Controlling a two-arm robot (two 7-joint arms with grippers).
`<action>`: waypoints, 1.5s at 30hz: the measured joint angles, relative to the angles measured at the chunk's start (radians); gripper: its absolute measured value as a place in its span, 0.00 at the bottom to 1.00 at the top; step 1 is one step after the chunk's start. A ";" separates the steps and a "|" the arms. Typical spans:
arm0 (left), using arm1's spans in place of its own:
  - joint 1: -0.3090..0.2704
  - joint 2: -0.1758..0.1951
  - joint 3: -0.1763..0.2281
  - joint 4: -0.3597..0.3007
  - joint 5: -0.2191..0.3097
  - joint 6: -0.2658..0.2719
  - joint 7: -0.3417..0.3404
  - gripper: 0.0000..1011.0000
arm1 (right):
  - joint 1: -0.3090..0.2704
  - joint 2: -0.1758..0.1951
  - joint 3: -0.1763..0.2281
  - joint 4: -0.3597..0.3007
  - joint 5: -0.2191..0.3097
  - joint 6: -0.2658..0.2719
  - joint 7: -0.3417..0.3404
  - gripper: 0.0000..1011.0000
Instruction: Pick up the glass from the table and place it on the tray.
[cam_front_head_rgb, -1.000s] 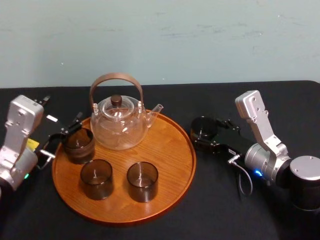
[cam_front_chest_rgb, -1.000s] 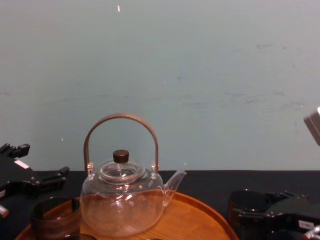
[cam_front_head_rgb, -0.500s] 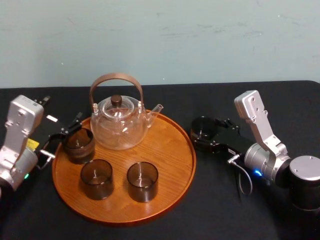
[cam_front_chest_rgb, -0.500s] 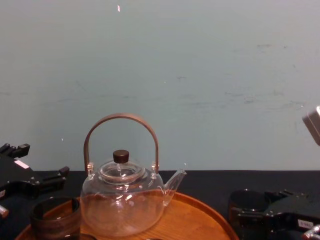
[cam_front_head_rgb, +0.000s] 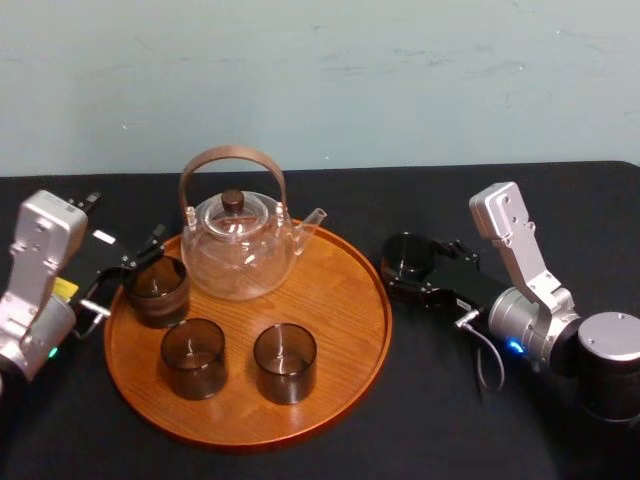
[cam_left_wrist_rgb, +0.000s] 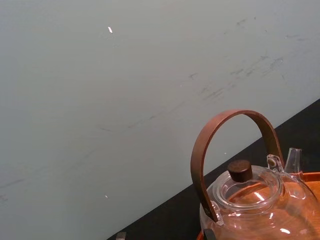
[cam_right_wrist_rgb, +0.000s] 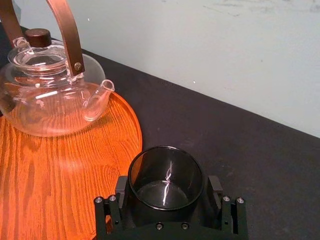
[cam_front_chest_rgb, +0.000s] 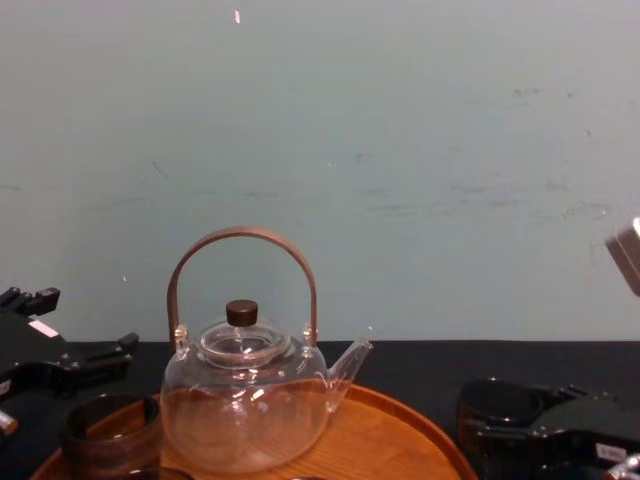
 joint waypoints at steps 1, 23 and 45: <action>0.000 0.000 0.000 0.000 0.000 0.000 0.000 0.99 | 0.002 -0.001 0.000 0.004 0.000 0.000 0.001 0.99; 0.000 0.000 0.000 0.000 0.000 0.000 0.000 0.99 | 0.004 -0.002 0.001 0.006 0.001 0.001 0.002 0.89; 0.000 0.000 0.000 0.000 0.000 0.000 0.000 0.99 | -0.007 0.017 -0.001 -0.033 0.003 0.021 0.018 0.89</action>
